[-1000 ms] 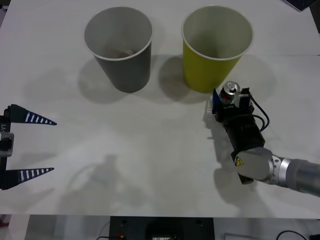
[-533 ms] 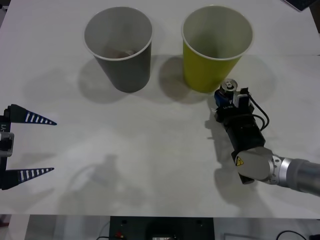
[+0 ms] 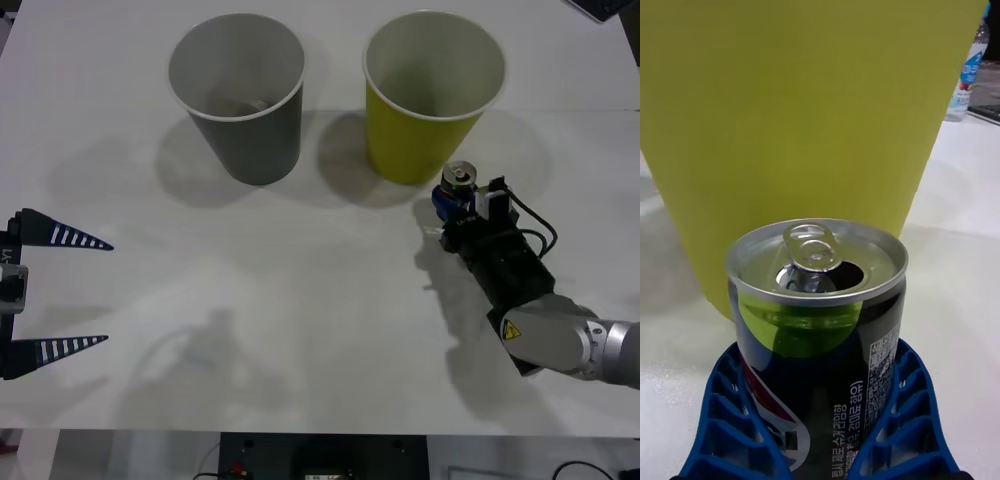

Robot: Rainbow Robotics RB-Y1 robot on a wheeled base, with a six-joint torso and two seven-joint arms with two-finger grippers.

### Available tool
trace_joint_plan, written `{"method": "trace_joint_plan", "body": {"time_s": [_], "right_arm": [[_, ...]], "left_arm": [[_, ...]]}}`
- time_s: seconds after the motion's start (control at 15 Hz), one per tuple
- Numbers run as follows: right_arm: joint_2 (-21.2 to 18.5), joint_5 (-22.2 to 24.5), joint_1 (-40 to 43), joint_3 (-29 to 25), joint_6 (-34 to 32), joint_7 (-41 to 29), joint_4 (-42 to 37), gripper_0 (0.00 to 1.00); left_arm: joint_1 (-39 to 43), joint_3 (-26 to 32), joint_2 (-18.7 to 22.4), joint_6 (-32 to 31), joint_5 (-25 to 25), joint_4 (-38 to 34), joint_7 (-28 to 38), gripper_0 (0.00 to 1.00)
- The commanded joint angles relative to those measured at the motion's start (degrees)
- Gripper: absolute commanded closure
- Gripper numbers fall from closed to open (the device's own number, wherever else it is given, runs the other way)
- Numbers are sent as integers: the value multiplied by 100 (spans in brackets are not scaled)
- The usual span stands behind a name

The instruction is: Put the can into the green bin and the plastic bottle into the gray bin

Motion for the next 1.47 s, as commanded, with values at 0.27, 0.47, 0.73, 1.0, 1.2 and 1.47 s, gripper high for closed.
{"method": "trace_joint_plan", "body": {"time_s": [0.27, 0.47, 0.73, 1.0, 1.2, 1.47], "right_arm": [[-961, 1310, 612, -1123, -1707, 85, -1126, 100], [-1348, 2013, 990, -1966, -2937, 93, -1741, 100], [-1550, 2373, 1825, -3794, -5266, 93, -2892, 100], [-1541, 2277, 2247, -4893, -6734, 14, -3455, 100], [-1523, 2136, 2388, -5570, -7736, -47, -3710, 100], [-1321, 2110, 2441, -6695, -9512, -249, -3991, 100]], "left_arm": [[0, 0, 0, 0, 0, 0, 0, 0], [0, 0, 0, 0, 0, 0, 0, 0], [0, 0, 0, 0, 0, 0, 0, 0], [0, 0, 0, 0, 0, 0, 0, 0], [0, 0, 0, 0, 0, 0, 0, 0], [0, 0, 0, 0, 0, 0, 0, 0]]}}
